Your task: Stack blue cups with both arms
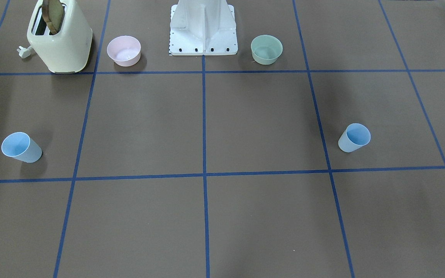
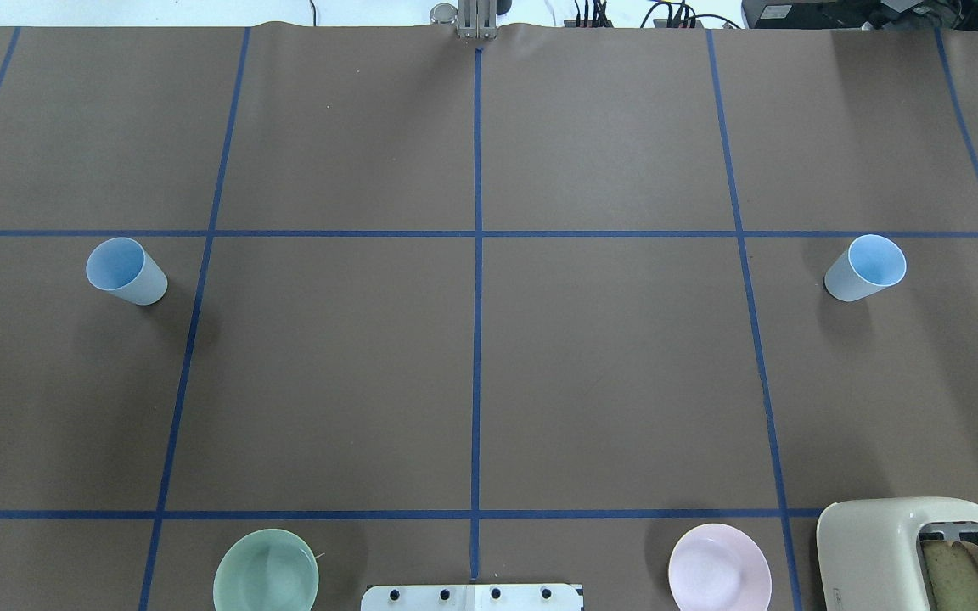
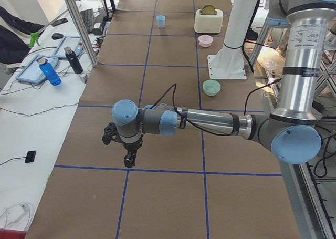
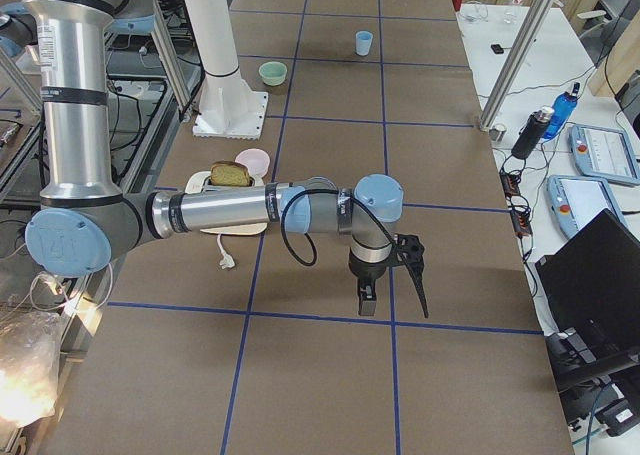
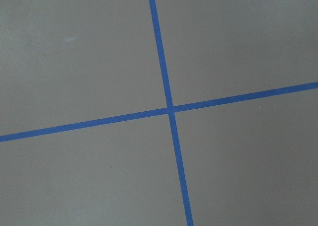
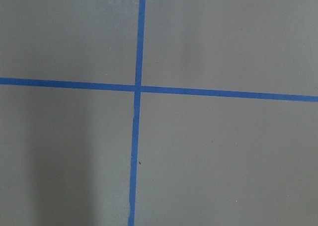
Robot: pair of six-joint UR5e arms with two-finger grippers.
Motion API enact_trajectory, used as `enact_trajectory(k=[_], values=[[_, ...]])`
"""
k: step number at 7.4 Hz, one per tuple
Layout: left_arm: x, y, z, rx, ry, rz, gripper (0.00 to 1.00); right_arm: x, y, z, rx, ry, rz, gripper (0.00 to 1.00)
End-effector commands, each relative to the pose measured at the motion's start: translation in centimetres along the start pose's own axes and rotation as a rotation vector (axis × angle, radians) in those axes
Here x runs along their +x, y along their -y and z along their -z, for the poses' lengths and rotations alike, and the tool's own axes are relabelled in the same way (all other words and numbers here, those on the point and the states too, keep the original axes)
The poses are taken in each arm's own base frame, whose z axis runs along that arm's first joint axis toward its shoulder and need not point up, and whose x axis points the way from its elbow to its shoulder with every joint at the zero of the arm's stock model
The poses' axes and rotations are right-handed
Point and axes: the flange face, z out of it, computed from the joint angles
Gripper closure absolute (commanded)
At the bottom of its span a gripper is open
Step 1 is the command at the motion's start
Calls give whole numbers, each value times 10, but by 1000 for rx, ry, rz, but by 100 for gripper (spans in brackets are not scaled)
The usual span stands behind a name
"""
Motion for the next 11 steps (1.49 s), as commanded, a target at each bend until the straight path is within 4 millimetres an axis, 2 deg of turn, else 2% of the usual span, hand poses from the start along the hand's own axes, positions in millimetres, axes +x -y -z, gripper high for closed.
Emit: enact_trajectory(k=[1, 6, 11], values=[[2, 1, 2, 10, -3, -9, 2, -2, 1, 1, 3, 9, 2, 0], [4, 2, 3, 10, 6, -15, 2, -16, -2, 15, 29, 5, 33, 0], [8, 11, 10, 22, 23, -22, 2, -18, -2, 14, 30, 7, 34, 0]])
